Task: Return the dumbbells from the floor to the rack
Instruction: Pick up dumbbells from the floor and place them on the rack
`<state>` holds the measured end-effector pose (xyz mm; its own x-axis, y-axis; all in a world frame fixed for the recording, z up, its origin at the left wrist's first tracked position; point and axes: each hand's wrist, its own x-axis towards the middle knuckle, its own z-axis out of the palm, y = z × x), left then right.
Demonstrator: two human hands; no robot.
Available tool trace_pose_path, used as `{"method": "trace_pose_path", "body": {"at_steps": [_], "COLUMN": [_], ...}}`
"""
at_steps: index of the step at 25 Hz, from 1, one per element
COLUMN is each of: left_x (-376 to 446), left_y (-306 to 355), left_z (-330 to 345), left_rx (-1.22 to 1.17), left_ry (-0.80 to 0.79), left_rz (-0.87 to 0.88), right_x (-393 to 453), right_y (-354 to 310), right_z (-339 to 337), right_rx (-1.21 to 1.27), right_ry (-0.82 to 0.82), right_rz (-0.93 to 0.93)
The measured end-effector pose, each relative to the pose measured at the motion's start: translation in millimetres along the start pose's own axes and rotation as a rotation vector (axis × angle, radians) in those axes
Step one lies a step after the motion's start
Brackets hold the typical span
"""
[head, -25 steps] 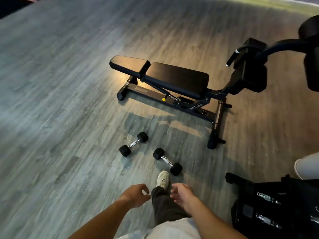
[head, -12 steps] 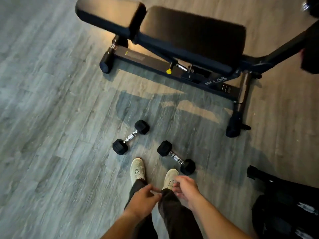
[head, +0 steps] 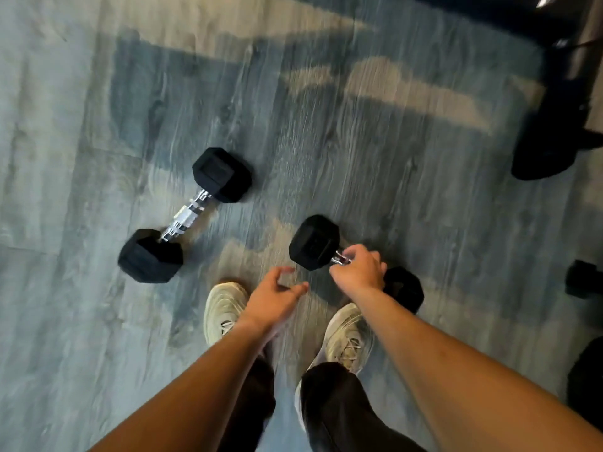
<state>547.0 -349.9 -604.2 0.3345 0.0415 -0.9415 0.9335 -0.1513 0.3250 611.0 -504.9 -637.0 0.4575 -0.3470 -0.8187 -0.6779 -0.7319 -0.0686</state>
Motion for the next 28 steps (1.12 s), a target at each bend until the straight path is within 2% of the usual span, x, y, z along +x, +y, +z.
{"method": "trace_pose_path", "body": {"at_steps": [5,8,12,14,17,19,22,28], "left_x": [66.9,88.7,64.8,24.8,-77.7,-155.1,-258.2,-443.6], "left_y": [-11.1,-6.5,13.1,20.8,47.8,72.7,123.0,198.5], "left_z": [19.6,22.0,20.7,16.1,11.0,3.4,-10.4,22.8], "left_rx": [-0.041,0.013,0.004,-0.031,-0.056,-0.014,0.145,0.323], "left_ry": [0.032,0.041,-0.001,-0.015,0.032,0.038,-0.041,-0.144], "left_rz": [-0.001,0.013,0.058,0.086,0.102,0.082,0.102,0.269], "right_x": [49.0,68.8,45.0,5.6,-87.3,-157.2,-257.0,-438.1], "right_y": [15.8,13.5,5.4,4.8,13.8,22.4,28.2,75.3], "right_z": [29.3,29.2,5.8,-9.2,-55.5,-92.5,-157.3,-273.0], "right_rx": [-0.267,-0.362,-0.382,-0.347,-0.255,-0.169,-0.052,0.193], "right_ry": [-0.011,-0.1,-0.185,-0.217,-0.268,-0.286,-0.266,-0.062], "right_rz": [-0.026,-0.065,-0.076,-0.102,-0.106,-0.098,-0.066,0.01]}}
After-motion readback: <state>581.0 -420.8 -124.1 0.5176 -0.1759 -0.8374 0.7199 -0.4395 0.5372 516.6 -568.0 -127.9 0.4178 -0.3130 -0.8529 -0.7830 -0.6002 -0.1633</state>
